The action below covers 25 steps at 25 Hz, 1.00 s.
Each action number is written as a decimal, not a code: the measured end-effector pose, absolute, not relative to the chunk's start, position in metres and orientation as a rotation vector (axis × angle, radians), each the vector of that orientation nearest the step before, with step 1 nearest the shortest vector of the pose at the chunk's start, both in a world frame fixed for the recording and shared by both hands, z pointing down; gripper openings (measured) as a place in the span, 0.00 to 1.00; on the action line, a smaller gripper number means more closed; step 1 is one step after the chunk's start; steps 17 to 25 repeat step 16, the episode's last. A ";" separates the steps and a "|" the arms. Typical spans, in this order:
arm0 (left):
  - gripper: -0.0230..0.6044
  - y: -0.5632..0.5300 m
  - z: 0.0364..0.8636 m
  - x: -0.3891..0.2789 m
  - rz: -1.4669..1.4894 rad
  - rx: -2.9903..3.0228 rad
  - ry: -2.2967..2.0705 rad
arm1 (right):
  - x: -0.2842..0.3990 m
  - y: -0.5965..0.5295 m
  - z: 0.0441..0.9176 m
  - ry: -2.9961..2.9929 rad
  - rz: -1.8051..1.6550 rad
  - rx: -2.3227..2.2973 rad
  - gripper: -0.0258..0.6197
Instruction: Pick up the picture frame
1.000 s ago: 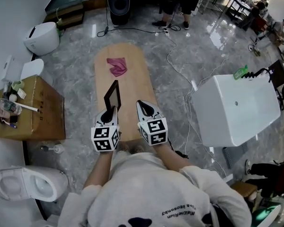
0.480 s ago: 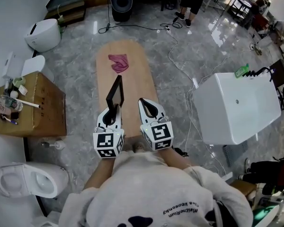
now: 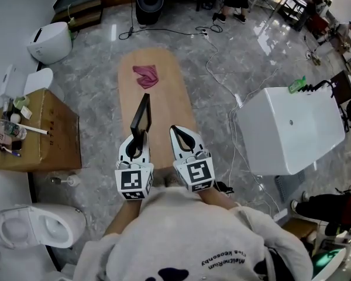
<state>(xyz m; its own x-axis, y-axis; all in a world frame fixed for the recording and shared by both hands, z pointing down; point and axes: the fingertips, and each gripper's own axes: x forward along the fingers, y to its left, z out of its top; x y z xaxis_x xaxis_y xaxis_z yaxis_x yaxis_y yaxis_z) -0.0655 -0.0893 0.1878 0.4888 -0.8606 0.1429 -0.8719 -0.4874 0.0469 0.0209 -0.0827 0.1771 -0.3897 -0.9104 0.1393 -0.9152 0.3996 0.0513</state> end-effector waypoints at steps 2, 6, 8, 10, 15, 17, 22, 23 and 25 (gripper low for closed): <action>0.08 -0.089 0.185 -0.066 0.140 2.623 -1.525 | 0.023 -0.083 0.176 -2.496 0.054 1.664 0.05; 0.08 -0.090 0.183 -0.064 0.121 2.629 -1.515 | 0.026 -0.084 0.171 -2.492 0.039 1.683 0.05; 0.08 -0.091 0.182 -0.062 0.114 2.627 -1.503 | 0.027 -0.085 0.169 -2.494 0.038 1.687 0.05; 0.08 -0.092 0.181 -0.061 0.105 2.626 -1.500 | 0.028 -0.086 0.169 -2.496 0.035 1.689 0.05; 0.08 -0.089 0.182 -0.060 0.105 2.636 -1.509 | 0.031 -0.086 0.168 -2.500 0.027 1.692 0.05; 0.08 -0.089 0.182 -0.060 0.106 2.638 -1.510 | 0.032 -0.086 0.168 -2.500 0.025 1.692 0.05; 0.08 -0.089 0.182 -0.060 0.106 2.638 -1.510 | 0.032 -0.086 0.168 -2.500 0.025 1.692 0.05; 0.08 -0.089 0.182 -0.060 0.106 2.638 -1.510 | 0.032 -0.086 0.168 -2.500 0.025 1.692 0.05; 0.08 -0.089 0.182 -0.060 0.106 2.638 -1.510 | 0.032 -0.086 0.168 -2.500 0.025 1.692 0.05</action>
